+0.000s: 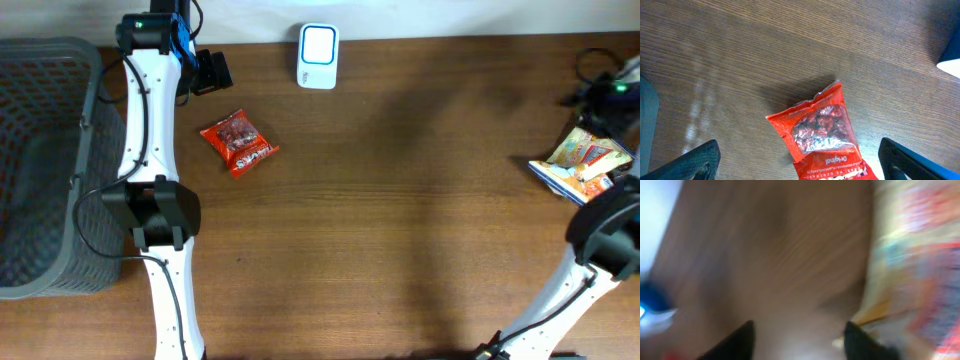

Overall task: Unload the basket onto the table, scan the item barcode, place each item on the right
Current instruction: 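Reach the right gripper toward the red Tacks bag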

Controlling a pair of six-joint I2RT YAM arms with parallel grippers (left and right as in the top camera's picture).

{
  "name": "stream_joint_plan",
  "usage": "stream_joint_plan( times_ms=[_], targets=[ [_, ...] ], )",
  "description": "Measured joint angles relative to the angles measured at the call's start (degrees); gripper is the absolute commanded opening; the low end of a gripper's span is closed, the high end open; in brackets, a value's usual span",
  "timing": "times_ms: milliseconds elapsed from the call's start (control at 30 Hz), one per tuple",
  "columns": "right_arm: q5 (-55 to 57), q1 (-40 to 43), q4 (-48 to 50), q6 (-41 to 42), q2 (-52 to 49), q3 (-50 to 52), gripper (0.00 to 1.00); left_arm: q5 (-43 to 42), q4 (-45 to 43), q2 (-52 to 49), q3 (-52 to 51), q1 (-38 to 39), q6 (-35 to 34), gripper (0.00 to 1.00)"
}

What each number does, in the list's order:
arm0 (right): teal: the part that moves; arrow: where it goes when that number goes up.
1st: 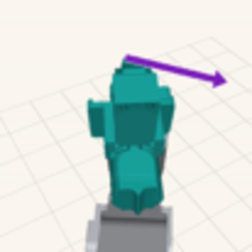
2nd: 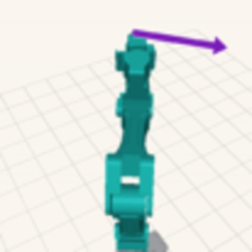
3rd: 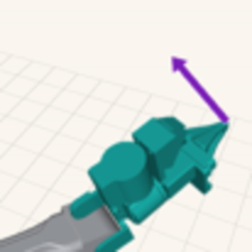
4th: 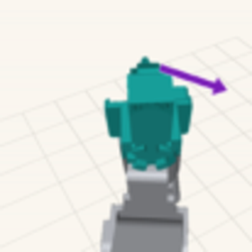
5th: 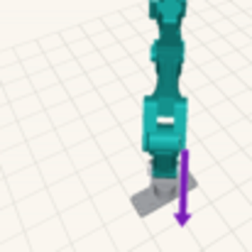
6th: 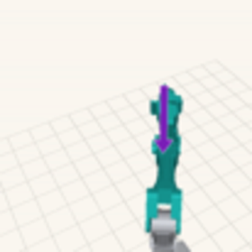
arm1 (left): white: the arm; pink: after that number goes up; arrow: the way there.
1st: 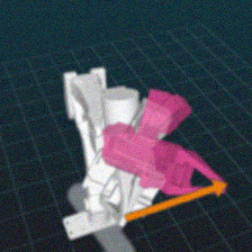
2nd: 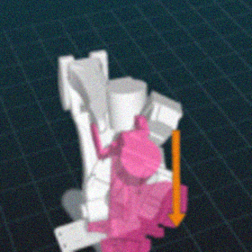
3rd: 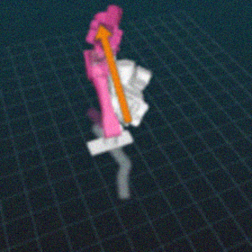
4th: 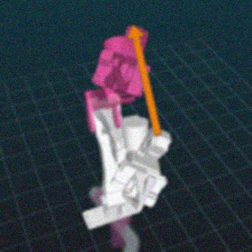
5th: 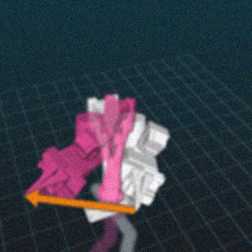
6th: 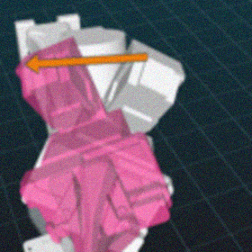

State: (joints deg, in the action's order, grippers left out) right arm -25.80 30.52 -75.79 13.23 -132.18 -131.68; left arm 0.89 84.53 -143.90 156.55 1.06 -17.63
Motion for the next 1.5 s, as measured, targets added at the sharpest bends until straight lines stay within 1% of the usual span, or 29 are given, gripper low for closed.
stream_joint_plan(
  times_ms=[33, 67, 100, 133, 200, 233, 400, 500, 567, 633, 733, 833, 1133, 1300, 1333, 1467, 1500],
  targets=[
    [-2.7, -2.0, -1.6, -2.6, 0.0, 0.0, 0.73, 0.0, 0.0, 0.0, 0.0, 0.0, 0.0, 0.99],
    [-4.1, -3.7, -2.6, -4.0, 0.0, 0.0, 0.79, 0.0, 0.0, 0.0, 0.0, 0.0, 0.0, 0.99],
    [-5.4, -6.2, -4.1, -6.1, 0.0, 0.0, 0.88, 0.0, 0.0, 0.0, 0.0, 0.0, 0.0, 0.99],
    [-6.5, -8.8, -4.8, -7.8, 0.0, 0.0, 0.92, 0.0, 0.0, 0.0, 0.0, 0.0, 0.0, 0.99],
    [-8.1, -15.2, -4.7, -9.4, 0.0, 0.0, 0.95, 0.0, 0.0, 0.0, 0.0, 0.0, 0.0, 0.99],
    [-8.7, -19.1, -4.2, -10.4, 0.0, 0.0, 0.99, 0.0, 0.0, 0.0, 0.0, 0.0, 0.0, 0.99],
    [-10.0, -35.8, 2.4, -11.0, 0.0, 0.0, 0.99, 0.0, 0.0, 0.0, 0.0, 0.0, 0.0, 0.99],
    [-10.3, -45.0, 7.1, -8.4, -0.6, 0.0, 0.99, 0.0, 0.0, 0.0, 0.0, 0.0, 0.0, 0.99],
    [-9.6, -49.8, 10.7, -5.9, -1.6, 0.0, 0.99, 0.0, 0.0, 0.0, 0.0, 0.0, 0.0, 0.99],
    [-6.8, -53.9, 12.3, -2.4, -3.0, 0.0, 0.99, 0.0, 0.0, 0.0, 0.0, 0.0, 0.0, 0.99],
    [-2.4, -57.3, 13.2, 3.2, -5.1, 0.0, 0.99, 0.0, 0.0, 0.0, 0.0, 0.0, 0.0, 0.99],
    [-0.1, -58.3, 14.8, 8.3, -6.4, 0.0, 0.99, 0.0, 0.0, 0.0, 0.0, 0.0, 0.0, 0.99],
    [2.4, -60.9, 19.3, 16.9, -8.3, 0.0, 1.0, 0.0, 0.0, 0.0, 0.0, 0.0, 0.0, 0.99],
    [3.8, -63.0, 22.6, 21.7, -12.0, 0.0, 0.86, 0.0, 0.0, 0.0, 0.0, 0.0, 0.0, 0.99],
    [3.9, -63.3, 22.8, 22.2, -12.5, 0.0, 0.81, 0.0, 0.0, 0.0, 0.0, 0.0, 0.0, 0.99],
    [4.0, -64.3, 23.0, 23.3, -13.8, 0.0, 0.73, 0.0, 0.0, 0.0, 0.0, 0.0, 0.0, 0.99],
    [4.2, -64.5, 23.0, 23.7, -13.9, 0.0, 0.65, 0.0, 0.0, 0.0, 0.0, 0.0, 0.0, 0.99]
  ],
)
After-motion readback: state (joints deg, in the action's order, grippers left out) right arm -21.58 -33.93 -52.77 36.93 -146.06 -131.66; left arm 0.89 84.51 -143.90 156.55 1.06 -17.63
